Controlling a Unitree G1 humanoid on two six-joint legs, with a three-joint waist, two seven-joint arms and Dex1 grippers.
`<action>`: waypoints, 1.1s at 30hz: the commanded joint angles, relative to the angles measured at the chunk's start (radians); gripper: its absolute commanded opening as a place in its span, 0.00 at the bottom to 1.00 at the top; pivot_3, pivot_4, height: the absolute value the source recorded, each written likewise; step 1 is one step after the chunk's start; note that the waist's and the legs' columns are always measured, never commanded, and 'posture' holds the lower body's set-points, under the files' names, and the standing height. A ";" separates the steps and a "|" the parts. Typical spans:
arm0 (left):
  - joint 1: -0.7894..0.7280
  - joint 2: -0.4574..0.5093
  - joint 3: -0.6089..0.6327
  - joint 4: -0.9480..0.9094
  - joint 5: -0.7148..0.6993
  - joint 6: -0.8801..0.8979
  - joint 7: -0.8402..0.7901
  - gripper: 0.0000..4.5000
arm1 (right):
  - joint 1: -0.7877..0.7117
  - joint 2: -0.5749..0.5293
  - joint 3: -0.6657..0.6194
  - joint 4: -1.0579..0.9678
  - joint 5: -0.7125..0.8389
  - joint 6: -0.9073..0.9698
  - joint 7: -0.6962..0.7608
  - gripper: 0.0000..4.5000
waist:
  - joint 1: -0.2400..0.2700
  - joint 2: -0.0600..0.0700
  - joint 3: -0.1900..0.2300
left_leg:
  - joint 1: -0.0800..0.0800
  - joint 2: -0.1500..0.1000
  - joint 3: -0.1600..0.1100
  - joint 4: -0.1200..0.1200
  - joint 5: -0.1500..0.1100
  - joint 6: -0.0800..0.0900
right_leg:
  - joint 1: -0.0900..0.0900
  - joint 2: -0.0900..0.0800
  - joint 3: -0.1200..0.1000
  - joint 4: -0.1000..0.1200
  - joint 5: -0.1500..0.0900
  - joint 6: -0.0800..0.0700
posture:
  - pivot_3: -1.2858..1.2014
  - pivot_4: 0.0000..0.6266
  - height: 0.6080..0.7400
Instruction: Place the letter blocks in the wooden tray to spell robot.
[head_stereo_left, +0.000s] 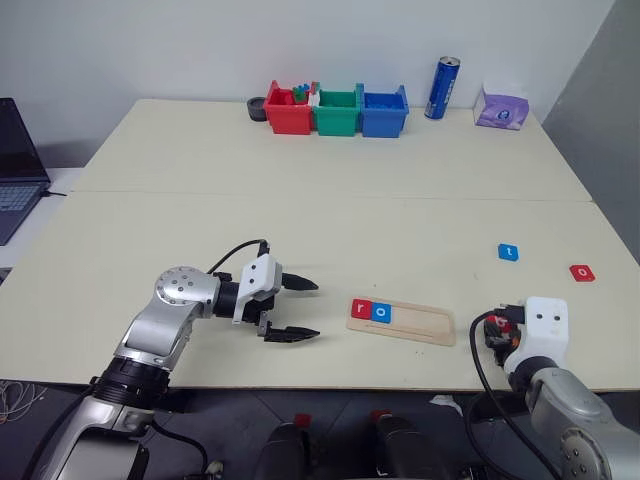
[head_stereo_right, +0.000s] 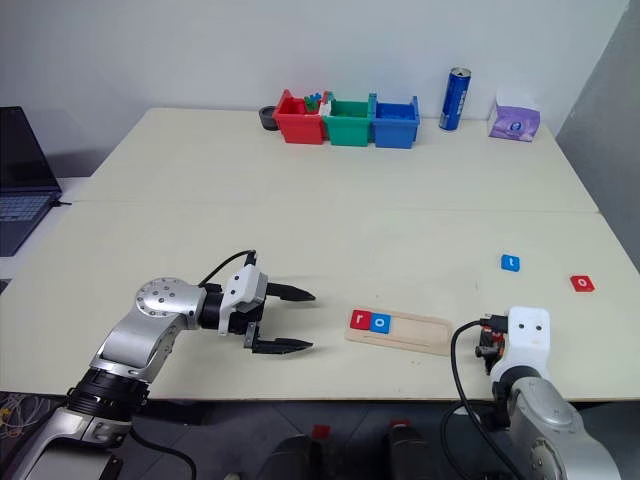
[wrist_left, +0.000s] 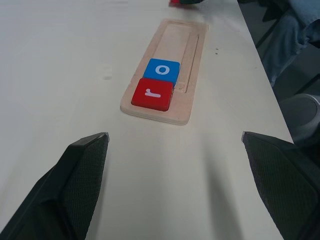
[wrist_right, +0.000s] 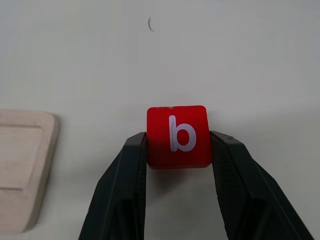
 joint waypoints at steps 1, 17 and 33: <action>-0.019 -0.011 -0.012 -0.020 0.002 -0.010 -0.001 1.00 | -0.003 0.038 -0.016 -0.014 -0.013 -0.036 -0.012 0.32 | 0.000 0.000 0.000 | 0.000 0.000 0.000 0.000 0.000 0.000 | 0.000 0.000 0.000 0.000 0.000 0.000 | 0.52 0.24 1.00; 0.018 -0.007 -0.021 -0.084 0.006 0.017 0.035 1.00 | -0.138 -0.408 -0.172 -0.014 0.213 -0.024 0.465 1.00 | 0.000 0.003 0.001 | 0.000 -0.001 0.000 -0.001 0.000 0.000 | 0.000 0.001 -0.001 -0.001 0.000 0.000 | 0.52 0.24 1.00; 0.042 -0.011 -0.022 -0.124 0.012 0.034 0.060 1.00 | 0.181 -0.577 0.092 -0.003 0.042 -0.420 0.590 1.00 | -0.001 0.000 0.001 | 0.006 -0.001 0.003 0.001 0.000 0.000 | 0.005 0.000 -0.001 -0.001 0.001 0.001 | 0.52 0.24 1.00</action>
